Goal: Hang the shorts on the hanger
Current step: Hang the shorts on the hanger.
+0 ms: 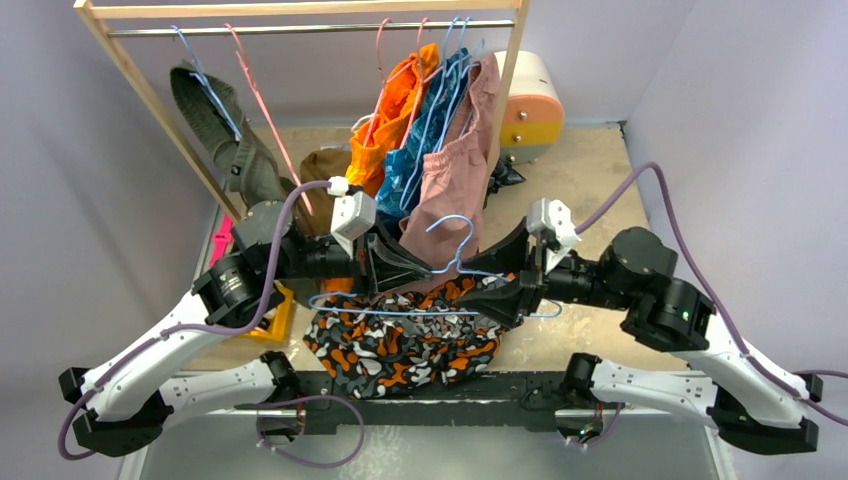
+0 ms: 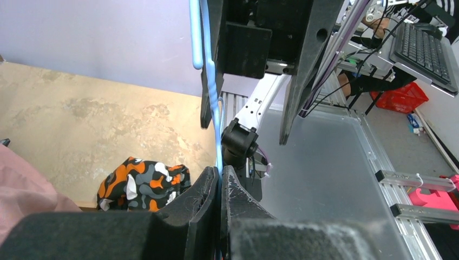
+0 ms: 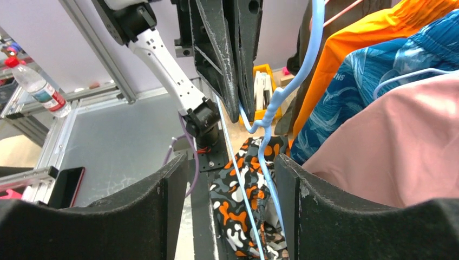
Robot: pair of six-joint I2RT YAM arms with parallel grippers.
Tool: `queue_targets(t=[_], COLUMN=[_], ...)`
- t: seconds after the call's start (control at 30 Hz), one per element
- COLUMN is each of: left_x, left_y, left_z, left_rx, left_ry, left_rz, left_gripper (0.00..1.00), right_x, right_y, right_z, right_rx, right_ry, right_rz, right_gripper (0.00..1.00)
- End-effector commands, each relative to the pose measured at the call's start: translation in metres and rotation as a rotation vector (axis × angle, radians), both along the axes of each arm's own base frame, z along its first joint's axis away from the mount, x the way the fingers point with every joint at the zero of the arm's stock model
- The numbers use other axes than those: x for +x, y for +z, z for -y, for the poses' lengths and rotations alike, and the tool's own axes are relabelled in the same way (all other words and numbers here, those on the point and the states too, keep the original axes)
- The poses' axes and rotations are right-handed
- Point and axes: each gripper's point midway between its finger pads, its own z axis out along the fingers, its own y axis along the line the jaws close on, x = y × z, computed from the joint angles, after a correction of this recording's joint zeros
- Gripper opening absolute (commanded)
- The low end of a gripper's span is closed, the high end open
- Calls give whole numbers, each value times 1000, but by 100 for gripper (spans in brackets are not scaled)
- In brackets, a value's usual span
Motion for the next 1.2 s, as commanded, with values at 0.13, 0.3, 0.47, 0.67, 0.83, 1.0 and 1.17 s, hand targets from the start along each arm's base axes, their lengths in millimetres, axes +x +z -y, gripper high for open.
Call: queue_targets(t=[0.13,0.3,0.47,0.67,0.83,1.0,1.17], left_x=[-7,-13,-18,-20,-20,-19,-19], left_y=[20,22,25,25,24,23,23], left_z=[-3,-6,-9,-10,-10,-10,-11], left_rx=[-89,-101,-113,-112,-109,-107,-103], left_ry=[-27,-49,-70,-76,-75,-73,-66], left_rz=[39,47,64,71,75,71,66], left_gripper=[0,0,0,0,0,0,0], right_x=[7,2,-13,-26,-29,-29,-28], right_y=[38,43,47,54,54,53,56], right_z=[-1,-11,-23,-23,-24,-27,-28], right_rx=[119,126,131,142,135,136,147], right_ry=[-48,6,114,191,206,211,213], right_rz=[2,-9,-24,-33,-43,-48,-40], right_gripper=[63,62,47,25,32,29,5])
